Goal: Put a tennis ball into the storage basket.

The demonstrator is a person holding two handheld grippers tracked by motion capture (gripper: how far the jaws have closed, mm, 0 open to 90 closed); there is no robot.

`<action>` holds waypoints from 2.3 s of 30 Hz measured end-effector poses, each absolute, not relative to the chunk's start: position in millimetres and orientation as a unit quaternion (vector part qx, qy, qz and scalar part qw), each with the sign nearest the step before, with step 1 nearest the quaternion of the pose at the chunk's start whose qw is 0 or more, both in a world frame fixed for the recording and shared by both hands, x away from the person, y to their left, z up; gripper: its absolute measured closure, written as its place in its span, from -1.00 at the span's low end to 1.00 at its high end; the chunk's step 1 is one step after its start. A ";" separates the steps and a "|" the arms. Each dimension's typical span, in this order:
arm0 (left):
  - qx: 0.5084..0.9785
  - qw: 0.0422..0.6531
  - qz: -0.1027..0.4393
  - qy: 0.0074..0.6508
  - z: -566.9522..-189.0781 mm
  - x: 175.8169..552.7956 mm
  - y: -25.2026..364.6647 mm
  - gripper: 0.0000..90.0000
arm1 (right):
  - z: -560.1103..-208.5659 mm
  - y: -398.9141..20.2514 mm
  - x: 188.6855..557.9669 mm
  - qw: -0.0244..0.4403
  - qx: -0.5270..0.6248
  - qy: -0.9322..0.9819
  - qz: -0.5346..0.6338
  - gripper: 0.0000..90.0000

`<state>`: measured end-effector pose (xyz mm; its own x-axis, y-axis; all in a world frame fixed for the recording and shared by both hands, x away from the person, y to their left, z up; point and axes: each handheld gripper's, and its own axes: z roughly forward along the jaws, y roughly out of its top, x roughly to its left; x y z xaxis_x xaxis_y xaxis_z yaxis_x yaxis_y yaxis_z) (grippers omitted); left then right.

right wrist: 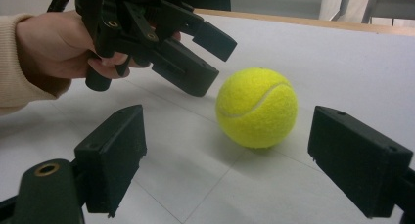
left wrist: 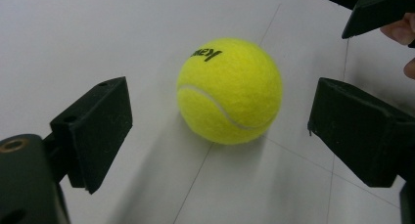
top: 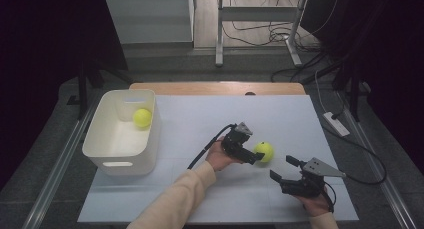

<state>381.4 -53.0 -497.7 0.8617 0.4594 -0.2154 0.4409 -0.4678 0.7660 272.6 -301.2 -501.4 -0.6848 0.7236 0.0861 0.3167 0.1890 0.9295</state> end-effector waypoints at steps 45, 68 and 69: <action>0.866 0.432 -0.009 0.253 -500.0 388.6 -73.4 -0.38 | -501.5 -301.3 272.3 0.192 0.349 0.747 0.532 -0.68; 0.859 0.441 0.014 0.259 -479.5 383.5 -44.4 -0.38 | -502.3 -300.0 272.4 0.192 0.347 0.750 0.530 -0.68; 0.859 0.442 0.015 0.258 -478.3 383.5 -42.7 -0.38 | -502.3 -300.0 272.5 0.192 0.347 0.750 0.530 -0.68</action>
